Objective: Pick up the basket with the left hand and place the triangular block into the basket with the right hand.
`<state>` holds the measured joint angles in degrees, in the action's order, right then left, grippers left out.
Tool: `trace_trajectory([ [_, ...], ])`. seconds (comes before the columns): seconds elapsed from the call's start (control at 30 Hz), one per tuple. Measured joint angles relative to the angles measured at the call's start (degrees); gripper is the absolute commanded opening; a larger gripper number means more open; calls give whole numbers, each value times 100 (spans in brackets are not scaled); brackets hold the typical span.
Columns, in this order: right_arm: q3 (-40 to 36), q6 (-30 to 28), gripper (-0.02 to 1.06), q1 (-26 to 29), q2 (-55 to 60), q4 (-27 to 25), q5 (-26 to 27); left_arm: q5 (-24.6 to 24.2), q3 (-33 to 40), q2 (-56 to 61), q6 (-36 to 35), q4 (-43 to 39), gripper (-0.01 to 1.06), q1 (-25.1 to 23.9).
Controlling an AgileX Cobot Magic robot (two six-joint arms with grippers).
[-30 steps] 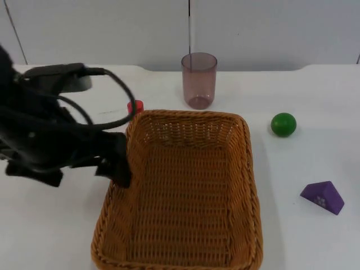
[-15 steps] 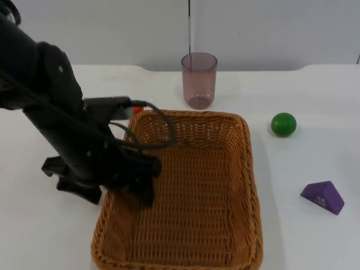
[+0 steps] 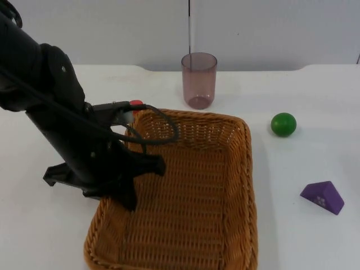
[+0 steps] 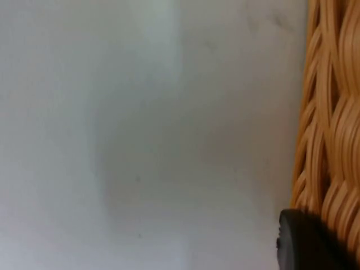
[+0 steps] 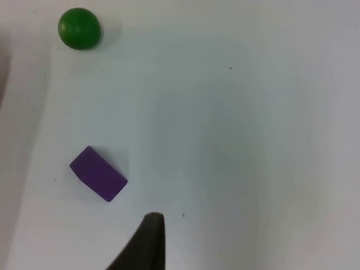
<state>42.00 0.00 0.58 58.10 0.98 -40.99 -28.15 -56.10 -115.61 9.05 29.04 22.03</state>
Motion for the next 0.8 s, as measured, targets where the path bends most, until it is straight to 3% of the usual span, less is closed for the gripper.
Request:
trace_trajectory([
  [0.27,0,0,105,0,0,0,0,-535,642,1060,106,-97,0,-114],
  [0.4,0,0,105,0,0,0,-59,-854,837,1587,452,2,0,-502],
  [0.53,0,0,105,0,0,0,-149,-1201,984,2181,1259,581,0,-1309],
  [0.8,0,0,105,0,0,0,-217,-1620,1206,2355,2010,942,0,-2311],
])
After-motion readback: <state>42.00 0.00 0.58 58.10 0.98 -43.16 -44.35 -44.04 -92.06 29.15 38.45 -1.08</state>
